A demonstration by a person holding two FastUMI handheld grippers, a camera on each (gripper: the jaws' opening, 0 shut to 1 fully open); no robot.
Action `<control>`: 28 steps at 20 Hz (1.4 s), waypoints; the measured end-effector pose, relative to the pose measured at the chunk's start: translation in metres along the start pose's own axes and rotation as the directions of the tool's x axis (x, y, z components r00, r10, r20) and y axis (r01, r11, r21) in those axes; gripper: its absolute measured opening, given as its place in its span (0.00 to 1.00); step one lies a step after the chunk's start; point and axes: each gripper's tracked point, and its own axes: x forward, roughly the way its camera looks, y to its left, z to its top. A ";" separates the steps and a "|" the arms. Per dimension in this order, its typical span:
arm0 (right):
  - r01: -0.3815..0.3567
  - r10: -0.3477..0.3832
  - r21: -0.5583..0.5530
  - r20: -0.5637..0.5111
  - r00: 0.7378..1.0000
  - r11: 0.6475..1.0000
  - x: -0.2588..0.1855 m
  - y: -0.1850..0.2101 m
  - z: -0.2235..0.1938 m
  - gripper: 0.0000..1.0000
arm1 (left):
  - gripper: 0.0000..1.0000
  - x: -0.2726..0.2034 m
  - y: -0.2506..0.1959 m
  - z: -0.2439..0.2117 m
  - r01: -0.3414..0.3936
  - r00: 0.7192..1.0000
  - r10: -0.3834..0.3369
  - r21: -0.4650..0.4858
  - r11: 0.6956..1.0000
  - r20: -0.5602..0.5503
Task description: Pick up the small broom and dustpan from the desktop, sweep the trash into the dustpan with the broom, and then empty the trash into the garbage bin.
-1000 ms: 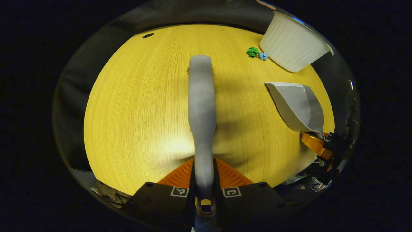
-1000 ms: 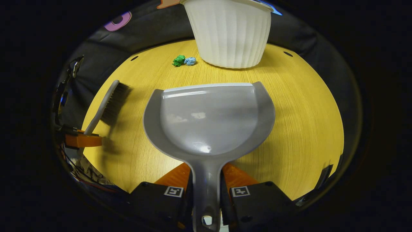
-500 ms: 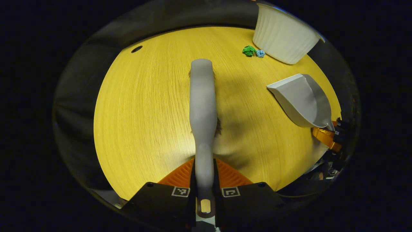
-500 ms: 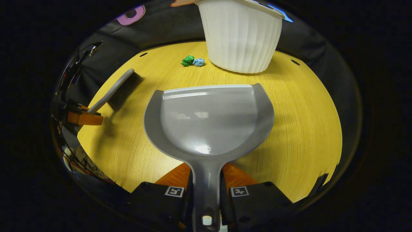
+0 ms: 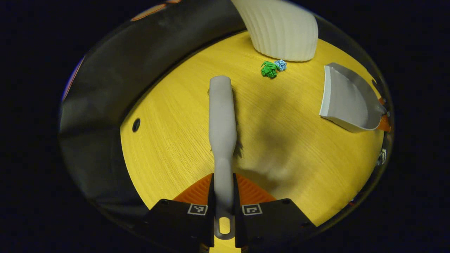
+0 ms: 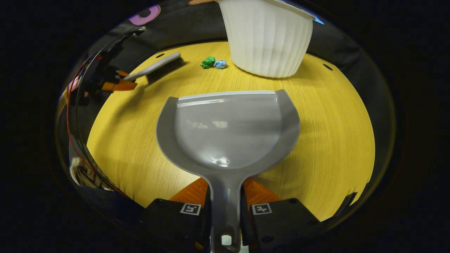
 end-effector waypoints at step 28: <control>0.016 -0.016 0.004 -0.012 1.000 1.000 -0.002 -0.001 -0.002 0.38 | 0.20 -0.083 -0.080 0.106 0.360 0.881 -0.473 0.671 0.648 -0.016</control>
